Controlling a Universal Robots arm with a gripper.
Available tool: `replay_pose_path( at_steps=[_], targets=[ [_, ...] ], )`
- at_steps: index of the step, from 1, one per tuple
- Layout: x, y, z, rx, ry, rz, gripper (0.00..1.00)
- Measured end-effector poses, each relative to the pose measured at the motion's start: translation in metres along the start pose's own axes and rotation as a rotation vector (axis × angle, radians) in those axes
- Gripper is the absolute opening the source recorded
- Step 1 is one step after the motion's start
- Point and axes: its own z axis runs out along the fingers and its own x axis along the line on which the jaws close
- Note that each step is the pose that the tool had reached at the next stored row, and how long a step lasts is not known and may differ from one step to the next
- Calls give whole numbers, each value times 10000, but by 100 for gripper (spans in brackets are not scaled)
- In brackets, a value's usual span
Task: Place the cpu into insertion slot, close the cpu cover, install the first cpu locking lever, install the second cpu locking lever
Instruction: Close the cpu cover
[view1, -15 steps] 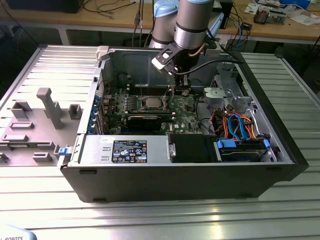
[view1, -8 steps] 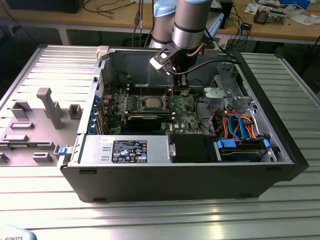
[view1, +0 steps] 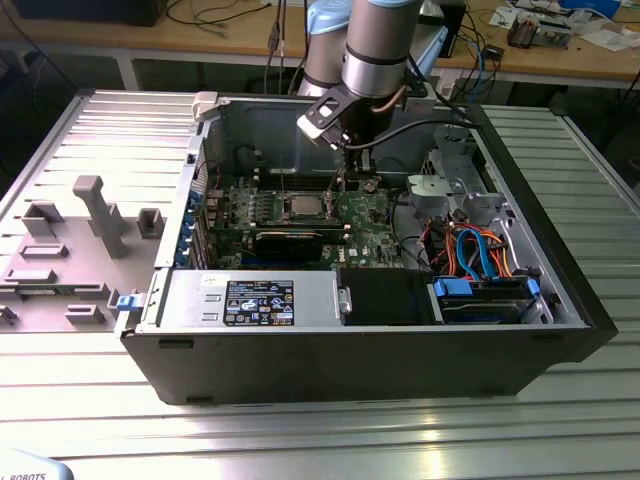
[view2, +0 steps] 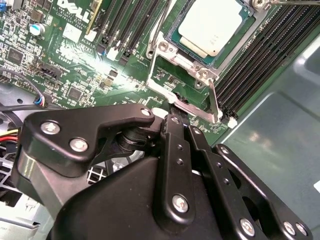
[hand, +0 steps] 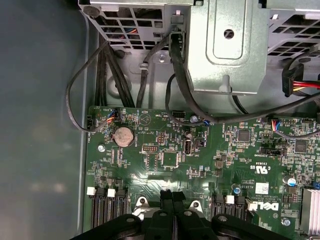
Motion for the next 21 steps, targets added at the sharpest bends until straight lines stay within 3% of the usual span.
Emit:
replay_pose_path(
  at_steps=[21],
  targets=[
    [7, -137, 2, 0, -1, 0, 11]
  ],
)
